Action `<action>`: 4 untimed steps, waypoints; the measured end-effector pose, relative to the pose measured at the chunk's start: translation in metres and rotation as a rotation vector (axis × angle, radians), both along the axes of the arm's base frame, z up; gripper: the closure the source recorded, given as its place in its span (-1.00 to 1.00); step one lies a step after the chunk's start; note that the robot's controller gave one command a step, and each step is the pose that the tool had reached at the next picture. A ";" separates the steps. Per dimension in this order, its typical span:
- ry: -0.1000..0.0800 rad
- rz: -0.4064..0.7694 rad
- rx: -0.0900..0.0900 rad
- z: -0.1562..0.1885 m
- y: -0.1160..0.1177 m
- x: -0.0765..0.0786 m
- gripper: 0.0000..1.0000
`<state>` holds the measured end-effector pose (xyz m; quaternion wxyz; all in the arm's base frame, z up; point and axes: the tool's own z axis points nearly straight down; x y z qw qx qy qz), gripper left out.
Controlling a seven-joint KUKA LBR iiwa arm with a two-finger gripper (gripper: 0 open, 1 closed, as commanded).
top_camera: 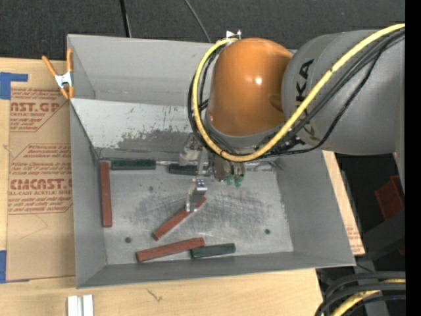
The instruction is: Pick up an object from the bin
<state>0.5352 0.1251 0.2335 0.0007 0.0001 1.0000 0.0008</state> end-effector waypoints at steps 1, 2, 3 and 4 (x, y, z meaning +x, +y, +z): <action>-0.008 0.052 0.000 -0.040 -0.007 -0.007 -1.00; 0.002 0.320 0.000 -0.150 -0.029 -0.018 1.00; 0.002 0.320 0.000 -0.150 -0.029 -0.018 1.00; 0.006 0.314 -0.001 -0.100 -0.029 -0.017 1.00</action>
Offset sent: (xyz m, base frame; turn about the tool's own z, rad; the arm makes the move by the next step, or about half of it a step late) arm -0.0181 -0.0295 -0.1495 -0.3201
